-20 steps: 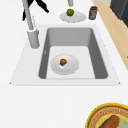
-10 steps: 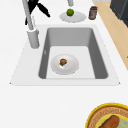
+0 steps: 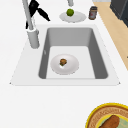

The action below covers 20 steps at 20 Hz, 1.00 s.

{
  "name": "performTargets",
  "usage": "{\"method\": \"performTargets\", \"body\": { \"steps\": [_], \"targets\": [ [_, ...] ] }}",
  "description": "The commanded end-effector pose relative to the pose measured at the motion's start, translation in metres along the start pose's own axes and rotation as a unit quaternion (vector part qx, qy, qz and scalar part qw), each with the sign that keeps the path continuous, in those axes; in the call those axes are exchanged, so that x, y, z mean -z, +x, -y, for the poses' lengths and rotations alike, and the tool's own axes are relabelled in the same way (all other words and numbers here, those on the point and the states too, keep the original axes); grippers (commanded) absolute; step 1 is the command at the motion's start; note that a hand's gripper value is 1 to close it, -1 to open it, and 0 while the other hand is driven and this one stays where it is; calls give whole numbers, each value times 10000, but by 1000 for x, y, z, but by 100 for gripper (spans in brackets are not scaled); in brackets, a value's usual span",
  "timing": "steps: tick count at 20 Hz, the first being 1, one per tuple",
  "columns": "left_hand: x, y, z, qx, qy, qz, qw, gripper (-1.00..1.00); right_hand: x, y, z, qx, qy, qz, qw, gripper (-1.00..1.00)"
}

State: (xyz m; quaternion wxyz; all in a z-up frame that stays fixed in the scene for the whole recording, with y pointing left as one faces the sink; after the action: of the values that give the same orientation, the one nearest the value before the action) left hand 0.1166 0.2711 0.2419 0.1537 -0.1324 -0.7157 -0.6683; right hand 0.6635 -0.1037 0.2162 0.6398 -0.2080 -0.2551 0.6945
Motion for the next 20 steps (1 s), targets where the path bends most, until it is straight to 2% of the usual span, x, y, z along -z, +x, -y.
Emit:
{"method": "performTargets", "body": {
  "steps": [1,5,6,7,8,10,13,15,16,18,20],
  "targets": [
    [0,0,0,0,0,0,10000,0,12,2,-9,-222,114,-69,9997,-100],
    [0,0,0,0,0,0,10000,0,13,11,-9,-389,134,-307,9987,-100],
    [0,0,0,0,0,0,10000,0,13,13,-8,-451,166,-390,9981,100],
    [0,0,0,0,0,0,10000,0,15,16,-6,-617,155,-494,9968,100],
    [0,0,0,0,0,0,10000,0,18,17,-7,-646,139,-561,9962,100],
    [0,0,0,0,0,0,10000,0,23,15,-10,-671,50,-637,9957,100],
    [0,0,0,0,0,0,10000,0,29,11,-11,-632,-386,-588,9955,100],
    [0,0,0,0,0,0,10000,0,32,-1,-10,-477,-573,-501,9960,100],
    [0,0,0,0,0,0,10000,0,33,-14,-14,-278,-671,-293,9969,100],
    [0,0,0,0,0,0,10000,0,38,-30,-22,-13,-945,31,9955,100],
    [0,0,0,0,0,0,10000,0,41,-41,-29,182,-1210,351,9919,100]
  ]
}}
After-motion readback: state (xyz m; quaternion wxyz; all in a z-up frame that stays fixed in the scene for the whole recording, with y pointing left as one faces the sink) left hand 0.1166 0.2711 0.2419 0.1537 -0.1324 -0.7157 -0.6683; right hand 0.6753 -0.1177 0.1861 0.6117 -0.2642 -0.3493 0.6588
